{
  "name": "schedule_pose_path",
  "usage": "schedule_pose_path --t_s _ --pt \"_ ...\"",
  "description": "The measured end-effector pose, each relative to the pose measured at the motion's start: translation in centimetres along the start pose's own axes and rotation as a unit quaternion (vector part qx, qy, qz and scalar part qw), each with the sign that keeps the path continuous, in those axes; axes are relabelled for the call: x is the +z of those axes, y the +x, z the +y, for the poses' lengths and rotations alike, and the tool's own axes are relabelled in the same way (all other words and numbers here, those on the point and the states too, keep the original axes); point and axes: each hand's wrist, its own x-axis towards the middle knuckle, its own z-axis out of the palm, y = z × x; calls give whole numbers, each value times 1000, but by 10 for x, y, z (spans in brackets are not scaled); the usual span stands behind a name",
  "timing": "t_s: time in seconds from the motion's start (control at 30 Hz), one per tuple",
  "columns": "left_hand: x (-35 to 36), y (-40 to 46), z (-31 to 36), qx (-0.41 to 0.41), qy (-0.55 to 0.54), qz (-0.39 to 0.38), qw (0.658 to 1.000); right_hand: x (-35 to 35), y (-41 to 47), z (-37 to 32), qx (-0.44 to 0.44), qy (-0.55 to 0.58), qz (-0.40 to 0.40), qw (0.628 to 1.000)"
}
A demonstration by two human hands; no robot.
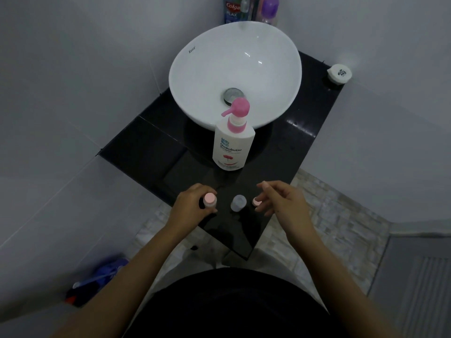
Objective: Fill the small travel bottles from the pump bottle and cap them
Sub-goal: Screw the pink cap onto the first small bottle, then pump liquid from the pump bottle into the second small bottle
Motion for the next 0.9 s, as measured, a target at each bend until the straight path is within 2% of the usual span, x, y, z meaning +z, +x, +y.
schedule_pose_path --t_s 0.2,0.37,0.47,0.57,0.77,0.9 --pt "-2 -2 2 -7 16 -12 1000 -1 2 0 -1 -1 4 1000" --pt "-5 -1 30 101 185 31 977 -5 2 0 -4 5 11 1000" --pt "4 10 55 124 288 -41 949 -7 1 -1 -14 4 15 1000" --pt "13 19 67 113 351 -107 923 -9 2 -1 -23 4 15 1000" --pt "17 21 67 103 346 -109 926 -13 2 0 -19 6 7 1000" --pt "14 19 67 86 260 -67 959 -12 2 -3 -29 7 2 1000"
